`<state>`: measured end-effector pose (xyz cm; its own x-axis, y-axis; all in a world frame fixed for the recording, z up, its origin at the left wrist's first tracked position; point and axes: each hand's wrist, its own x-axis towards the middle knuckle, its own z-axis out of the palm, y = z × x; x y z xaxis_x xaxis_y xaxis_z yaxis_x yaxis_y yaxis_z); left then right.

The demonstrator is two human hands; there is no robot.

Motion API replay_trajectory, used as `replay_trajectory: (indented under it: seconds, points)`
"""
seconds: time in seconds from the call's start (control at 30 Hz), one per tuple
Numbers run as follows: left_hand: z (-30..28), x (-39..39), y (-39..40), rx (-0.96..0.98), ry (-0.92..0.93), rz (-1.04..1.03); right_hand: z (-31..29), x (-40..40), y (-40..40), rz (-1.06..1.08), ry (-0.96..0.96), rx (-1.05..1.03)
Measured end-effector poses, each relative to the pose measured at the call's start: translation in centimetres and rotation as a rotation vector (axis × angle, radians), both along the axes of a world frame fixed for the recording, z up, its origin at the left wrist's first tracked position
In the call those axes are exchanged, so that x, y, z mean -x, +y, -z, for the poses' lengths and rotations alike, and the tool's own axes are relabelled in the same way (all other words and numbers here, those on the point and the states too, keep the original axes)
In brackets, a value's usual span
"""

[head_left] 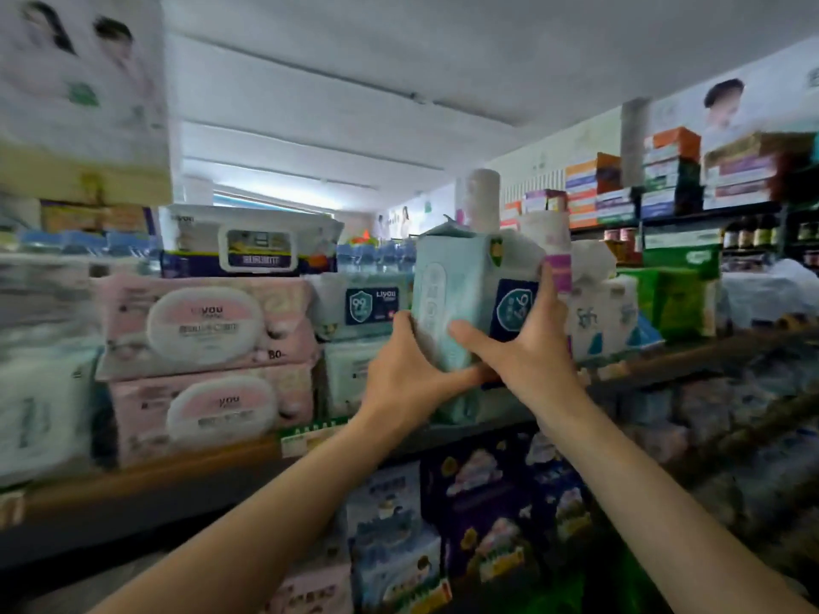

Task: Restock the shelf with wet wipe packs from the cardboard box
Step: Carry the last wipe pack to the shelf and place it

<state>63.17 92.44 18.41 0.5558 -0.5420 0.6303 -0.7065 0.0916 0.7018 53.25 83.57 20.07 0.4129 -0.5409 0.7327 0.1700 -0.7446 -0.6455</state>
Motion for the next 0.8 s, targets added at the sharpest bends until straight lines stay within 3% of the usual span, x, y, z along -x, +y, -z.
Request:
replay_trajectory:
  seconds: [0.07, 0.13, 0.23, 0.33, 0.43, 0.63, 0.8]
  points:
    - [-1.8, -0.9, -1.2, 0.021, -0.053, -0.046, -2.1, -2.2, -1.4, 0.052, -0.073, 0.201]
    - [-4.1, -2.9, -1.5, -0.087, -0.159, -0.111, -4.7, -3.8, -3.0, 0.051, -0.079, 0.447]
    - [-5.4, -7.1, -0.4, -0.360, -0.479, -0.534, -7.6, -7.0, -5.3, 0.150, -0.082, 0.832]
    - [-4.6, -10.2, 2.2, -0.299, -0.580, -0.913, -8.6, -11.1, -7.4, 0.239, -0.003, 1.151]
    - [-3.8, -12.4, 2.9, -0.321, -0.770, -1.091, -8.1, -15.0, -8.5, 0.235, 0.107, 1.379]
    - [-3.1, -12.7, 2.3, -0.485, -1.000, -1.184, -4.9, -18.4, -9.0, 0.031, 0.429, 1.411]
    - [-3.0, -11.9, 0.6, -0.578, -1.025, -1.116, -4.7, -17.8, -9.6, -0.079, 0.422, 1.321]
